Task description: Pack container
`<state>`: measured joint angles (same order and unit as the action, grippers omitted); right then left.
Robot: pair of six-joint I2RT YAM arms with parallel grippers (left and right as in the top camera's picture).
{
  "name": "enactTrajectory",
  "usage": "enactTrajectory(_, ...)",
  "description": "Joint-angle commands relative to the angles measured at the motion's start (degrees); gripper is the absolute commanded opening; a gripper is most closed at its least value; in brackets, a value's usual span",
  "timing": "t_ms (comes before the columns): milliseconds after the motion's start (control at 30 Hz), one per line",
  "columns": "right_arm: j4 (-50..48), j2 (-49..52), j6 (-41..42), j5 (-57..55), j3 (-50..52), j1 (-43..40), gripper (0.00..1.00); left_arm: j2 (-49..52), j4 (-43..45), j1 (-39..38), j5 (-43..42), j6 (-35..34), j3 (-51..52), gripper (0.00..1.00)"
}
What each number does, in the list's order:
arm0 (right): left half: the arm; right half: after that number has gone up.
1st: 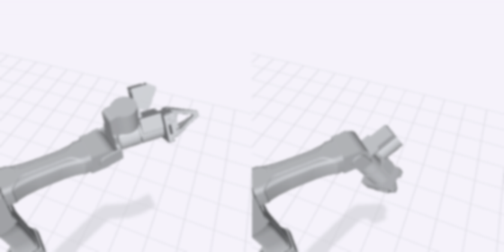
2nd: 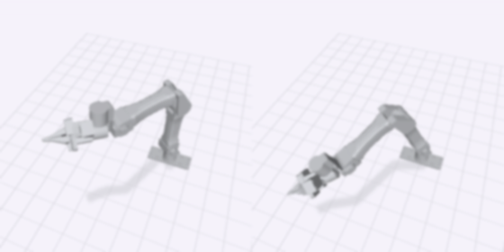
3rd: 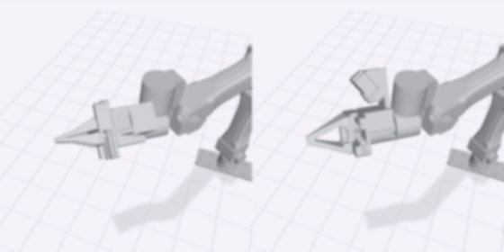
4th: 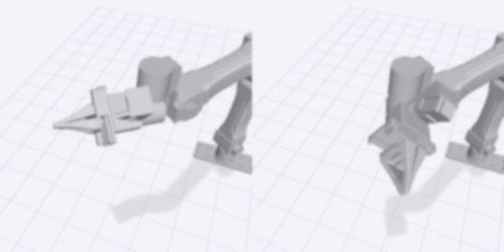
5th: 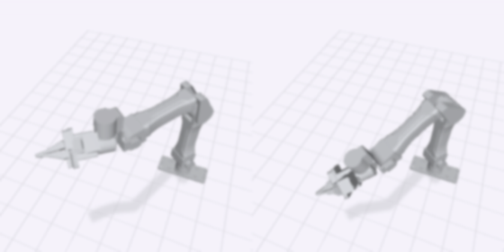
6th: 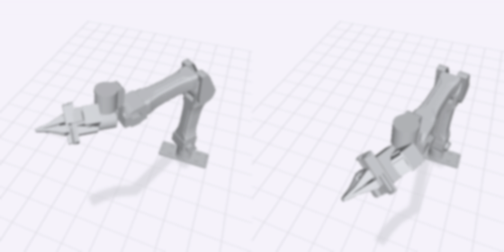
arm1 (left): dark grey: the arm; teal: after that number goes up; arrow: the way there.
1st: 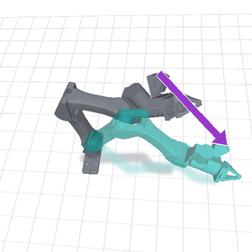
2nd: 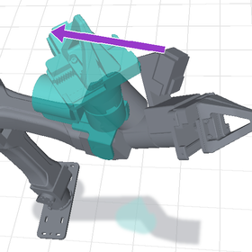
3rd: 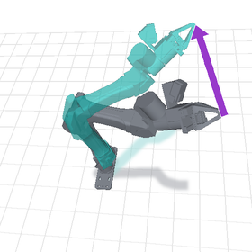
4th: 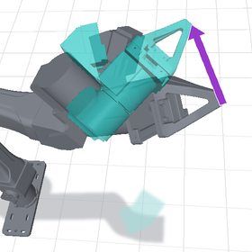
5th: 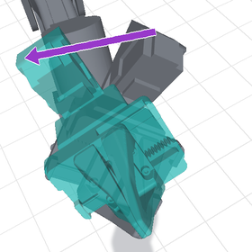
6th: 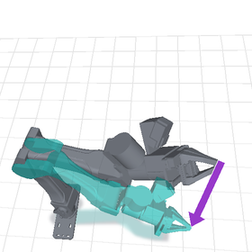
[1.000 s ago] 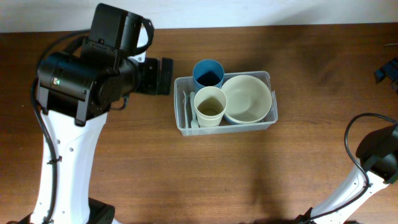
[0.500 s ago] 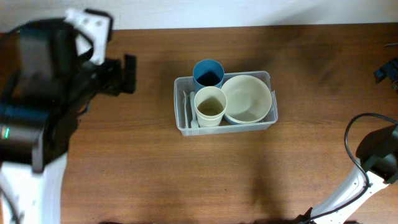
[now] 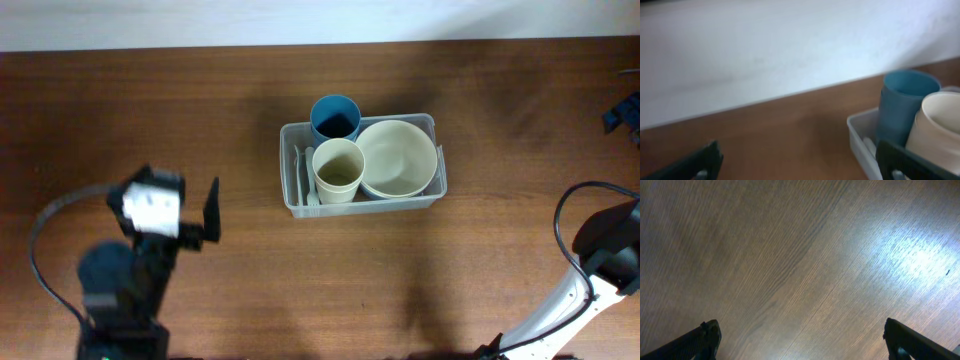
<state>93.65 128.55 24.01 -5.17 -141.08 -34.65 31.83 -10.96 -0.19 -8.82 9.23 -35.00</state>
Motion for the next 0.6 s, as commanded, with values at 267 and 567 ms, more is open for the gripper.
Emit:
enactTrajectory(267, -0.02, -0.46, 0.2, -0.9, 0.24, -0.28, 0.99, -24.63, 15.15, 0.37, 1.57, -1.11, 27.19, 1.0)
enactTrajectory(567, -0.02, -0.46, 0.2, -0.9, 0.24, -0.28, 0.99, -31.58, 14.97, 0.42, 5.77, -7.37, 33.55, 1.0)
